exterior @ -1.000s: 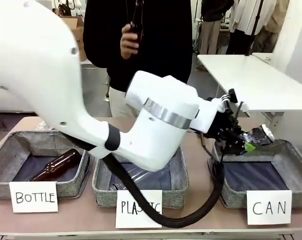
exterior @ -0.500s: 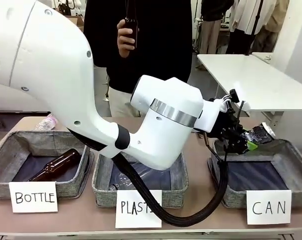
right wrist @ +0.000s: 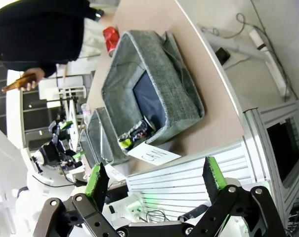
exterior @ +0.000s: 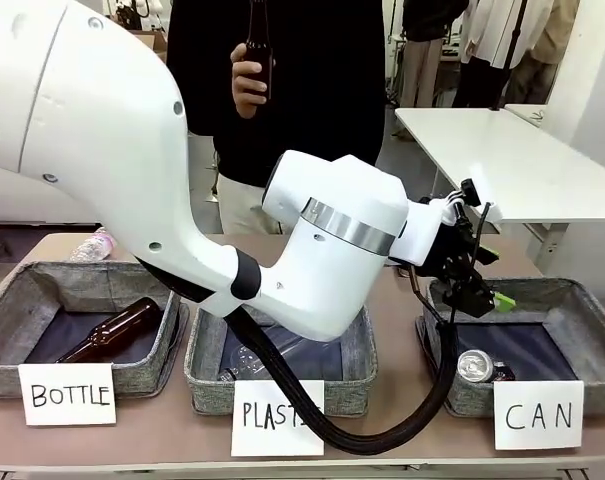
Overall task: Sort the can waste into the basket.
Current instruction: Pick up the can waste from the table and place it in the right Fabric basket.
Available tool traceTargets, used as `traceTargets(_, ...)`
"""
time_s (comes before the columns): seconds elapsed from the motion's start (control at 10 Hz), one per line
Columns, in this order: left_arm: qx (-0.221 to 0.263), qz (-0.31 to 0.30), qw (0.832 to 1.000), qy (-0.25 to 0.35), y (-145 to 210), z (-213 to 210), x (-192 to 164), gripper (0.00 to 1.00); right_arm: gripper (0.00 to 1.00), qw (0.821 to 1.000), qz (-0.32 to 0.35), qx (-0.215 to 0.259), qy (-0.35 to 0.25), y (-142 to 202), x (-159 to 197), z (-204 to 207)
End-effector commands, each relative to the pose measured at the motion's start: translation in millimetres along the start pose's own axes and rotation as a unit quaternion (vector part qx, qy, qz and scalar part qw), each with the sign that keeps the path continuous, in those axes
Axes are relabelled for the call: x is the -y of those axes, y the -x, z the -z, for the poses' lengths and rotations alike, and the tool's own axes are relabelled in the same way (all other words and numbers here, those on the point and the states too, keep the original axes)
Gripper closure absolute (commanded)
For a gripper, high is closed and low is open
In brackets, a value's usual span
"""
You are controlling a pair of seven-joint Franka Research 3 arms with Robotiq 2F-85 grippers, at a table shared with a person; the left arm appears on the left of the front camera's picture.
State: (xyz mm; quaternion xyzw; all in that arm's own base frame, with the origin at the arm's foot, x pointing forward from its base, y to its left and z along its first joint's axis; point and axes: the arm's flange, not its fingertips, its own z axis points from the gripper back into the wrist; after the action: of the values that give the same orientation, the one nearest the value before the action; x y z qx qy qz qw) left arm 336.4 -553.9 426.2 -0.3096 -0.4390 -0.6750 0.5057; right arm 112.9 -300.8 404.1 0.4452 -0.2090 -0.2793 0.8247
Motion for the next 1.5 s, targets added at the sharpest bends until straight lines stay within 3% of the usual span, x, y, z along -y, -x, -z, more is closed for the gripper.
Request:
traceTargets(0.0,0.008,0.007,1.000,-0.011,-2,-6,3,0.00,0.00,1.000,0.002,0.013,-0.005,7,1,-6)
traceTargets(0.1,0.014,-0.010,1.000,-0.005,-4,-19,2,0.00,0.00,1.000,0.002,0.013,-0.005,7,1,-6)
traceTargets(0.2,0.032,-0.073,0.997,0.022,-13,-65,5,0.00,0.00,1.000,0.002,0.013,-0.005,7,1,-6)
traceTargets(0.4,-0.020,-0.133,0.991,-0.027,-25,-223,-3,0.00,0.00,1.000,0.002,0.013,-0.005,7,1,-6)
traceTargets(0.5,-0.102,-0.173,0.972,-0.118,-18,-307,-8,0.00,0.00,1.000,0.002,0.013,-0.005,7,1,-6)
traceTargets(0.6,-0.105,-0.285,0.941,-0.149,-3,-391,-10,0.00,0.00,1.000,0.002,0.013,-0.005,7,1,-6)
traceTargets(0.8,-0.086,-0.449,0.863,-0.213,44,-501,-12,0.00,0.00,1.000,0.002,0.013,-0.005,7,1,-6)
traceTargets(1.0,-0.071,-0.543,0.811,-0.203,84,-562,-7,0.00,0.00,1.000,0.001,-0.001,0.000,0,0,1)
traceTargets(1.2,0.010,-0.582,0.797,-0.162,123,-605,2,0.00,0.00,0.995,-0.033,-0.067,-0.061,5,-35,45)
traceTargets(1.4,0.109,-0.582,0.795,-0.135,159,-615,17,0.00,0.00,0.980,-0.017,-0.121,-0.155,14,-99,107)
